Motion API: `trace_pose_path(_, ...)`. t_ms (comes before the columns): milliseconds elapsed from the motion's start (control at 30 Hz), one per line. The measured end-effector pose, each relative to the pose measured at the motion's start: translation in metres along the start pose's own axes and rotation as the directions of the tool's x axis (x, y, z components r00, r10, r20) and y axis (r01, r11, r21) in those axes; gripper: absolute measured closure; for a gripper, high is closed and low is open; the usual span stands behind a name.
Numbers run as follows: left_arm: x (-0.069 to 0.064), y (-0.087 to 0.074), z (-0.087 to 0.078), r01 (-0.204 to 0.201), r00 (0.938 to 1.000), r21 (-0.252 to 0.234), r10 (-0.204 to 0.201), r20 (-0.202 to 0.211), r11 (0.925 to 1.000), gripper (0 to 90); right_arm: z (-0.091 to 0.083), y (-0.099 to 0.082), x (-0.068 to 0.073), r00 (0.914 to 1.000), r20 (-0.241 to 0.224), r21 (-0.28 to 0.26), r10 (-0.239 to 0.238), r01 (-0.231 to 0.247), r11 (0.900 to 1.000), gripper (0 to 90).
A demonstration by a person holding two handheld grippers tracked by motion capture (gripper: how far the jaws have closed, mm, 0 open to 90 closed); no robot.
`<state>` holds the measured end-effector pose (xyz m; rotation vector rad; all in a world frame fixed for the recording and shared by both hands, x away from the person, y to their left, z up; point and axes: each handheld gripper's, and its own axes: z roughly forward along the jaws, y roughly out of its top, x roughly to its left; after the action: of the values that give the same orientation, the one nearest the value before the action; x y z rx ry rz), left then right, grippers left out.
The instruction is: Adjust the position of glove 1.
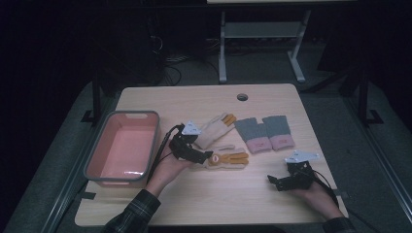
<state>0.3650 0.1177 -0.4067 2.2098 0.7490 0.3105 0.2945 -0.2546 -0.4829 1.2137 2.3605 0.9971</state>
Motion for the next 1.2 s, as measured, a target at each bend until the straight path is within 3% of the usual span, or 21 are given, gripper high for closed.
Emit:
trace_pose_path(200,0.009,0.009,0.005,0.004,1.0000,0.002,-0.004,-0.001,1.0000,14.2,0.000,0.000,0.000,1.0000,0.000,0.000,0.000,0.000,1.0000,2.4)
trace_pose_path(367,0.022,0.019,0.014,0.011,0.9996,-0.016,-0.011,-0.028,0.9998,16.4,0.000,0.000,0.000,1.0000,0.000,0.000,0.000,0.000,1.0000,2.4)
trace_pose_path(700,0.035,0.025,0.033,-0.004,0.9993,-0.045,0.003,-0.038,0.9990,29.8,0.000,0.000,0.000,1.0000,0.001,-0.003,-0.005,0.005,1.0000,2.4)
trace_pose_path(1000,0.051,0.025,0.061,0.016,0.9989,0.002,-0.016,-0.043,0.9999,40.8,0.000,0.000,0.000,1.0000,-0.001,-0.003,-0.006,0.006,1.0000,2.4)
trace_pose_path(1133,0.053,0.023,0.069,0.006,0.9984,-0.004,-0.007,-0.056,1.0000,44.9,0.000,0.000,0.000,1.0000,-0.002,-0.004,-0.006,0.006,1.0000,2.4)
trace_pose_path(1200,0.056,0.022,0.080,0.024,0.9976,0.011,-0.024,-0.065,0.9996,47.2,0.000,0.000,0.000,1.0000,-0.002,-0.003,-0.006,0.006,1.0000,2.4)
